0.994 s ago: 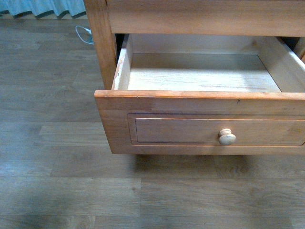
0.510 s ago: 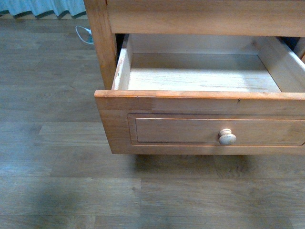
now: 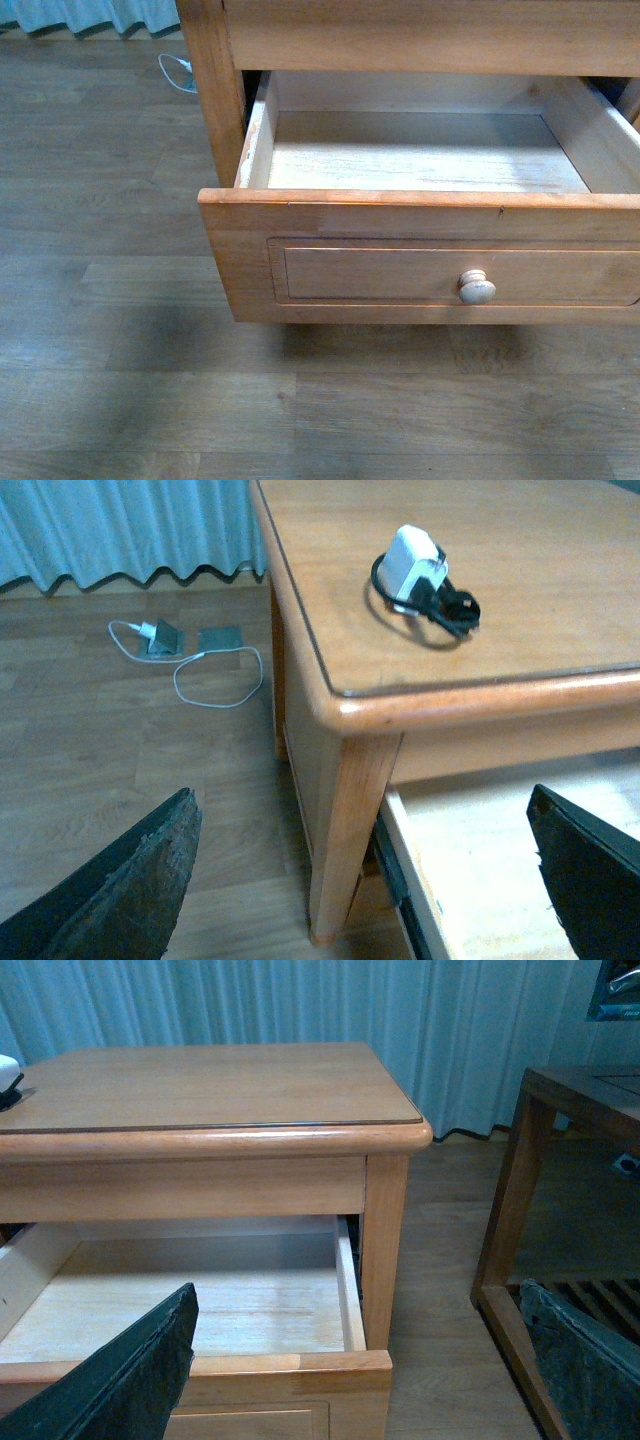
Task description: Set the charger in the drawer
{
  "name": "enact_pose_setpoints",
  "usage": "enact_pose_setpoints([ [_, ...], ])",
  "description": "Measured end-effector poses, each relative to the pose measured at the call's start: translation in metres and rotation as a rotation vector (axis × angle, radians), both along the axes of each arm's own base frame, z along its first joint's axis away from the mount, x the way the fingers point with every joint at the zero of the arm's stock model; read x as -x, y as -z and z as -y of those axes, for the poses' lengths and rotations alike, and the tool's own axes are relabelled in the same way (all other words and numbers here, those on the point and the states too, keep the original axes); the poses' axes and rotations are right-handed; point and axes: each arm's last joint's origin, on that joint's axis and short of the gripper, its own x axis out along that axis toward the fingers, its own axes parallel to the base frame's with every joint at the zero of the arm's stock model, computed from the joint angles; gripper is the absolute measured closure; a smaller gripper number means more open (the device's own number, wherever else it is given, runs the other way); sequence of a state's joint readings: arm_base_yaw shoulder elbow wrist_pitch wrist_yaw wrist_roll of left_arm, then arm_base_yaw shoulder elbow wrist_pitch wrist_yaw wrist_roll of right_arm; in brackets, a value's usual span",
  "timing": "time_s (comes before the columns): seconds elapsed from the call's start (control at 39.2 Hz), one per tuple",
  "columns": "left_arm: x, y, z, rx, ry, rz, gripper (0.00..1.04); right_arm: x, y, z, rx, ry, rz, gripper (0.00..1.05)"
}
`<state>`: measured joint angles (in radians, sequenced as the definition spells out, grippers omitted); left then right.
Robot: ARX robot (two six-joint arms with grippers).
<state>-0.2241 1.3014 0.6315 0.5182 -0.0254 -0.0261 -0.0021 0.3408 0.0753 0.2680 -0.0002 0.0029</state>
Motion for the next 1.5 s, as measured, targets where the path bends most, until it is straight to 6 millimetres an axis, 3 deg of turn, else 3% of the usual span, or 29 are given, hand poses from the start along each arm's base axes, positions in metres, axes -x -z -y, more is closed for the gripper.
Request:
enact_pose_setpoints([
  [0.28, -0.064, -0.017, 0.025, 0.003, 0.026, 0.024, 0.06, 0.000, 0.000, 0.000, 0.000, 0.000, 0.000, 0.09],
  [0.51, -0.118, -0.019, 0.042, 0.008, 0.021, 0.025, 0.06, 0.000, 0.000, 0.000, 0.000, 0.000, 0.000, 0.09],
  [0.82, -0.157, -0.009, 0.061, 0.029, 0.027, 0.010, 0.06, 0.000, 0.000, 0.000, 0.000, 0.000, 0.000, 0.09],
  [1.07, -0.175, -0.001, 0.072, 0.042, 0.039, -0.011, 0.06, 0.000, 0.000, 0.000, 0.000, 0.000, 0.000, 0.09],
  [1.32, -0.177, 0.007, 0.077, 0.039, 0.032, -0.031, 0.07, 0.000, 0.000, 0.000, 0.000, 0.000, 0.000, 0.09],
  [1.5, -0.170, 0.008, 0.078, 0.037, 0.032, -0.039, 0.35, 0.000, 0.000, 0.000, 0.000, 0.000, 0.000, 0.09],
])
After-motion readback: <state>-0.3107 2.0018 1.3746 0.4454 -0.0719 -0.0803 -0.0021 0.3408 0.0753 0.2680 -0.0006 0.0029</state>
